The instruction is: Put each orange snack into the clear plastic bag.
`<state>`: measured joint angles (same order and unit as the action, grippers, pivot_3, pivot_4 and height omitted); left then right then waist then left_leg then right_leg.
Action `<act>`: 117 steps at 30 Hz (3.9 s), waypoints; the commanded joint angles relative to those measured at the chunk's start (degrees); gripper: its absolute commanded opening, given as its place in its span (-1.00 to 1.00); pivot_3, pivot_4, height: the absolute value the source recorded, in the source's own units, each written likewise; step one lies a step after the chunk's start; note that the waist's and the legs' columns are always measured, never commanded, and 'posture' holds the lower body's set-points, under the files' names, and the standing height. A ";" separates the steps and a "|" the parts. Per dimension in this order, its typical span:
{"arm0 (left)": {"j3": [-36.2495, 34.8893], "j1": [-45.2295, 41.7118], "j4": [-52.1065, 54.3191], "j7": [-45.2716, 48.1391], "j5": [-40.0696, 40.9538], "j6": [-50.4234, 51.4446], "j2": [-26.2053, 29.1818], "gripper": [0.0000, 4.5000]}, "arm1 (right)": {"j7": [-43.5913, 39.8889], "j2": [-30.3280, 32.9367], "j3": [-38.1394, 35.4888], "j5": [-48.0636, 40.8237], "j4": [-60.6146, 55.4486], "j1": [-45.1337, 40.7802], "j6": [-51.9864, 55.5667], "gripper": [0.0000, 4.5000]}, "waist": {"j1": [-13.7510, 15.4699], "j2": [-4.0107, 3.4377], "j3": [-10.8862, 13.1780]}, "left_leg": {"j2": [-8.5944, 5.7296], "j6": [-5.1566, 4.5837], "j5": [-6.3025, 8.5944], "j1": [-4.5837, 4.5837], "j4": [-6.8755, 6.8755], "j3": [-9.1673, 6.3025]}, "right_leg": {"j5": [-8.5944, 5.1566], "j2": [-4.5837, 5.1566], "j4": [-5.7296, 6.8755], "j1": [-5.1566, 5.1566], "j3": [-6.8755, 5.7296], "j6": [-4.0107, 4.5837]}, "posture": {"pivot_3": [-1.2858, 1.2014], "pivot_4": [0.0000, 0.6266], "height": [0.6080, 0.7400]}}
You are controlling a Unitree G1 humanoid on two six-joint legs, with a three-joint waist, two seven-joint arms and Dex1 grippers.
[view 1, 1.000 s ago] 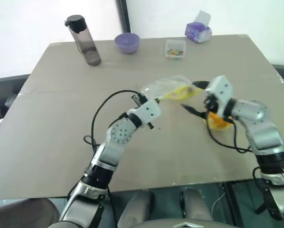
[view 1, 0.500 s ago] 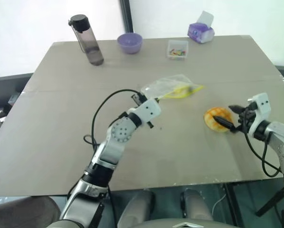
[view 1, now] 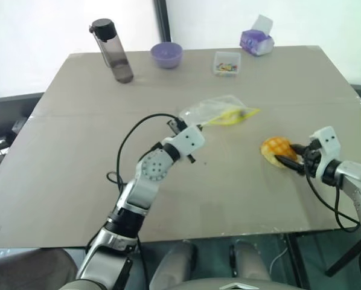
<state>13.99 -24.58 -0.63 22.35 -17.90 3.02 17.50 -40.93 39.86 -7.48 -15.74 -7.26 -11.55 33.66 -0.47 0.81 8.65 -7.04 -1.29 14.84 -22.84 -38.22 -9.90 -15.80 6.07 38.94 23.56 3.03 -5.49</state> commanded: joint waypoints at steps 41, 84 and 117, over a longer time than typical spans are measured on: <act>2.92 -1.88 1.30 0.24 -1.15 -4.30 -0.64 -1.00 | -5.37 -6.44 7.36 -4.17 3.01 -16.06 -4.96 -0.99 | -0.21 0.00 0.01 | 0.00 0.00 0.00 -0.02 0.02 -0.03 | 0.01 -0.01 -0.02 0.04 0.00 -0.01 | 0.03 -0.52 1.00; 5.64 -1.13 0.67 5.11 -0.49 -10.07 0.51 -1.00 | -8.15 -5.26 7.55 -7.11 5.82 -22.11 3.42 -0.99 | -0.30 -0.01 0.01 | 0.00 0.00 0.00 -0.04 0.06 -0.03 | 0.01 0.00 -0.04 0.07 0.00 -0.01 | 0.03 -0.52 1.00; 8.04 0.82 2.03 9.21 2.79 -11.61 -2.36 -1.00 | 2.08 -15.64 10.22 0.15 12.05 -24.46 1.75 -0.62 | -0.50 -0.03 0.01 | 0.00 0.00 0.00 -0.05 0.08 -0.03 | 0.01 0.00 -0.04 0.10 0.02 -0.01 | 0.03 -0.52 1.00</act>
<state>22.16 -24.02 -1.28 31.58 -15.59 -8.10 15.33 -37.72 23.45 2.50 -14.95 7.62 -35.34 35.01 -0.98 0.78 8.65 -7.04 -1.29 14.84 -22.88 -38.15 -9.93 -15.79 6.06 38.91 23.66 3.05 -5.50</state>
